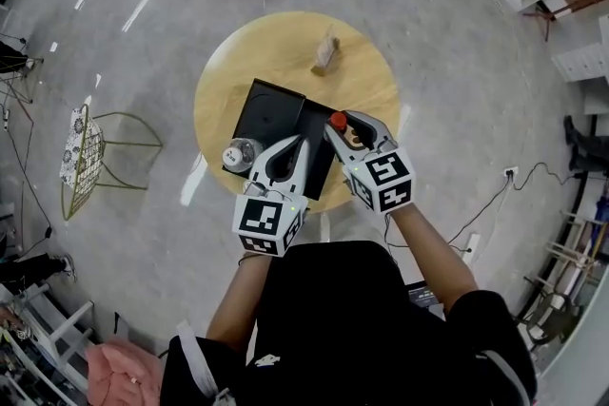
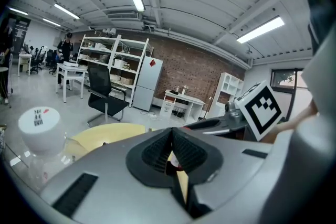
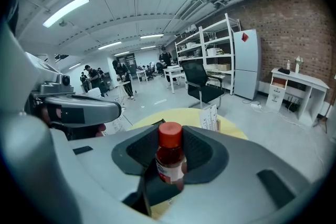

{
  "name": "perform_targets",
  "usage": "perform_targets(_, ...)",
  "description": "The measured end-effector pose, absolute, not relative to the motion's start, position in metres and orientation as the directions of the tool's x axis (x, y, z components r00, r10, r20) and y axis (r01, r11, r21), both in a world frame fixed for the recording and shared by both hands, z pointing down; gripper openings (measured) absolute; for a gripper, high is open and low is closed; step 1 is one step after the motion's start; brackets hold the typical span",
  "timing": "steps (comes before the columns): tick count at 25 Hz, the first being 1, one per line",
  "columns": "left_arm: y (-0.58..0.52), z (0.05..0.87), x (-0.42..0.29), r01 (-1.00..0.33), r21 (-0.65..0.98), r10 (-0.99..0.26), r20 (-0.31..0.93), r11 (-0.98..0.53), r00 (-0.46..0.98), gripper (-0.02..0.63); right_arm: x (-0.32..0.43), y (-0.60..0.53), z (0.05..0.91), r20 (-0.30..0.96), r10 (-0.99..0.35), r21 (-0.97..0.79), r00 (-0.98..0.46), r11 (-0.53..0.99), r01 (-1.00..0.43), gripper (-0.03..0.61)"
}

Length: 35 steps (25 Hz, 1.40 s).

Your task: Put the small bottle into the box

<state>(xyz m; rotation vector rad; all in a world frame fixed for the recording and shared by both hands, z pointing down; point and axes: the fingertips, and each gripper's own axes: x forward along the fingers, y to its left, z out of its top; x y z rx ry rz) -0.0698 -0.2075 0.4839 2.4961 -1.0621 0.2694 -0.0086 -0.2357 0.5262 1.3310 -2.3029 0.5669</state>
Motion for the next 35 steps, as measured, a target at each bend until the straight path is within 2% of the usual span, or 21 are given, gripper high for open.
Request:
perform_targets(21, -0.256, 0.578, -0.055, -0.76, 0.338, -0.594, 0.478, -0.556, 0.647, 0.011, 0.007, -0.275, 0.623, 0.639, -0.627, -0.188, -0.447, 0.435, -0.88, 0.132)
perform_targets(35, -0.257, 0.598, -0.055, -0.764, 0.341, -0.577, 0.507, -0.548, 0.64, 0.011, 0.004, -0.268, 0.654, 0.671, -0.61, -0.135, -0.422, 0.459, -0.878, 0.132)
